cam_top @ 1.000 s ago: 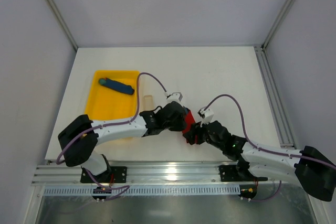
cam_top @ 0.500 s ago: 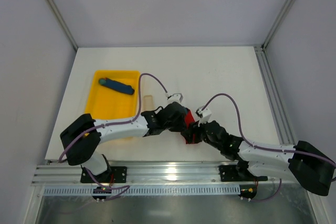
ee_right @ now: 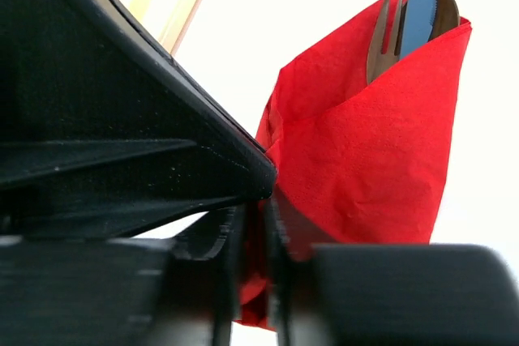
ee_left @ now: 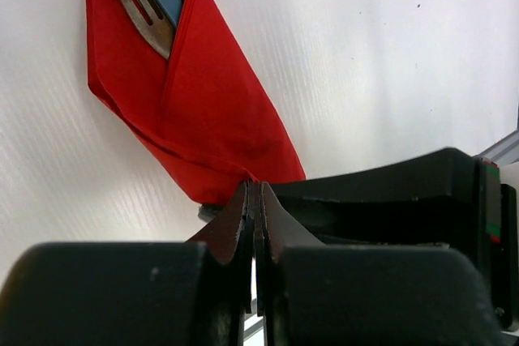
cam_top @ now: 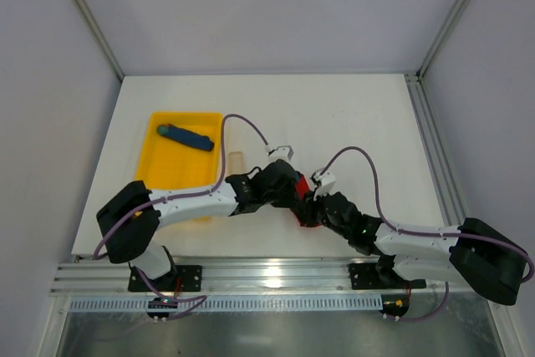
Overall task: Place the utensils on the paper napkin and roll it up
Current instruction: Roll the napkin at the center of the board.
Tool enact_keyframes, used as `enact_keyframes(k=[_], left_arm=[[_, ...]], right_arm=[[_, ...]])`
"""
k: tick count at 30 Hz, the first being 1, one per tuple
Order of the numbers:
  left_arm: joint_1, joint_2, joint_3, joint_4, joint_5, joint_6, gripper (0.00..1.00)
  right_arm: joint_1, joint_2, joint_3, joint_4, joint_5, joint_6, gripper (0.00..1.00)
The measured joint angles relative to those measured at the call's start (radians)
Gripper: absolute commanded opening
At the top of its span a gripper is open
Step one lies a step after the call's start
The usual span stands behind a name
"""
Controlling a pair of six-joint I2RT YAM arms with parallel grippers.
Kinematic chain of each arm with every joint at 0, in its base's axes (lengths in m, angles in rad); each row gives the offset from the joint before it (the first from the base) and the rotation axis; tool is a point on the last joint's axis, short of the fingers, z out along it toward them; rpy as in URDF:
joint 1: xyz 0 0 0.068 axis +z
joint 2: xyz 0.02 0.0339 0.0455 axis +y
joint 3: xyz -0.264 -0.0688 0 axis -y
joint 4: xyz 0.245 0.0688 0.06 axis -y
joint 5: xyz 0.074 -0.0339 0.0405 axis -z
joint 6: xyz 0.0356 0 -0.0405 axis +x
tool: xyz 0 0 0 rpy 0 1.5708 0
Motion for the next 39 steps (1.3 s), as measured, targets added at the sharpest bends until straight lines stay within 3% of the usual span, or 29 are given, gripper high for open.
enact_keyframes(k=[6, 11, 22, 28, 39], left_arm=[[0.027, 0.019, 0.035, -0.046, 0.027, -0.005, 0.11], [0.082, 0.023, 0.102, -0.111, 0.029, 0.009, 0.12], [0.151, 0.195, 0.365, -0.175, 0.123, 0.177, 0.04], [0.149, 0.304, 0.364, -0.198, 0.236, 0.243, 0.00], [0.148, 0.313, 0.273, -0.182, 0.310, 0.267, 0.00]], right_arm=[[0.000, 0.000, -0.019, 0.034, 0.011, 0.027, 0.05], [0.000, 0.007, -0.031, 0.054, 0.013, 0.039, 0.04], [0.000, 0.020, -0.047, 0.087, 0.021, 0.061, 0.04], [0.000, 0.022, -0.057, 0.098, 0.026, 0.068, 0.04], [0.000, 0.013, -0.064, 0.100, 0.039, 0.078, 0.04]])
